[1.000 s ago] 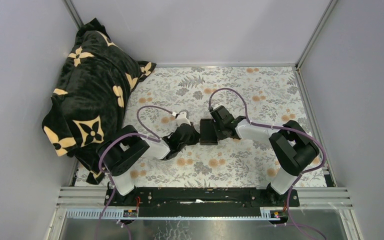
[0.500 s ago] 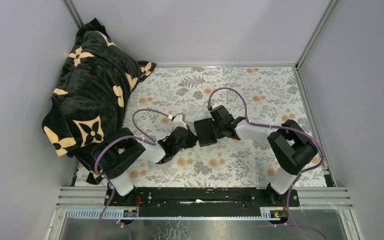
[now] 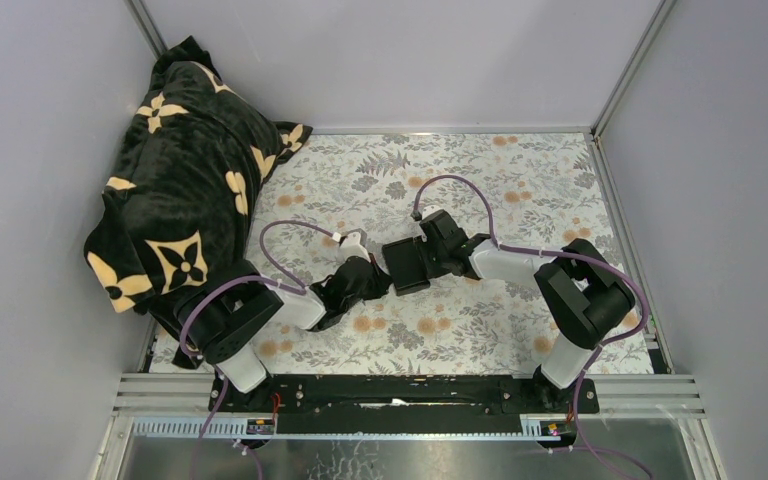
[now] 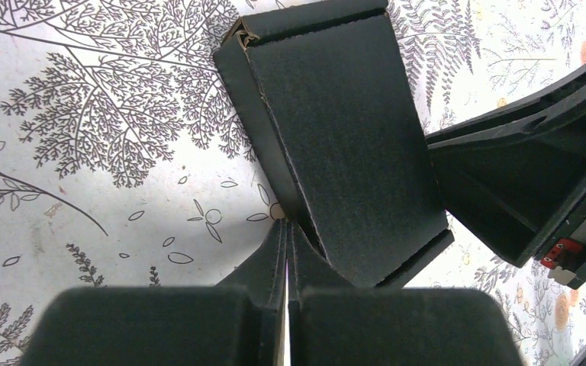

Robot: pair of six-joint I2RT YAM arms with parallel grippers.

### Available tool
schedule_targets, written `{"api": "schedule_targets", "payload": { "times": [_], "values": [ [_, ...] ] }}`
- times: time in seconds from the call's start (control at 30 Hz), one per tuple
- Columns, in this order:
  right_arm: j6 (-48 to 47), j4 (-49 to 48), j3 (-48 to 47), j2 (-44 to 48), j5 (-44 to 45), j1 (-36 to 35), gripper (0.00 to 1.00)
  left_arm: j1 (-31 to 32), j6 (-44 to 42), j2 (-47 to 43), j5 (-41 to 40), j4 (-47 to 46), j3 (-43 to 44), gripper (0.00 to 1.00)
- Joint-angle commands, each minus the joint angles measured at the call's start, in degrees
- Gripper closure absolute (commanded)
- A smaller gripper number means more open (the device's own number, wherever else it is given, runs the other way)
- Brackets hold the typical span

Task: Fold the paper box
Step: Adjust the paper box at the center of the board.

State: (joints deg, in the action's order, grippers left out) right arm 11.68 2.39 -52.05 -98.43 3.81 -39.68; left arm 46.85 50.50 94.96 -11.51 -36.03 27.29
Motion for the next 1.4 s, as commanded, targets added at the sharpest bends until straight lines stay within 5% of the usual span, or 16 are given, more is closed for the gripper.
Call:
{"api": "schedule_targets", "payload": {
  "times": [0.0,0.3,0.7,1.37],
  "values": [
    [3.89,-4.89,-0.27,-1.82,-9.58,-3.76,0.69,2.45,1.75,-0.77,9.08,-7.06,2.88,1.0],
    [2.54,3.25,-3.29,-2.11,-3.43,0.52,0.64,1.07,2.38,0.33,7.39,-4.32,1.72,1.0],
    [-0.11,7.39,-7.67,-2.27,-0.95,7.13,0.59,-2.5,-0.13,-11.23,-3.42,19.66,2.85,0.97],
    [-3.29,5.27,-13.61,-9.22,-9.73,9.27,0.62,-7.42,-5.39,3.97,-0.58,13.79,13.39,0.99]
  ]
}}
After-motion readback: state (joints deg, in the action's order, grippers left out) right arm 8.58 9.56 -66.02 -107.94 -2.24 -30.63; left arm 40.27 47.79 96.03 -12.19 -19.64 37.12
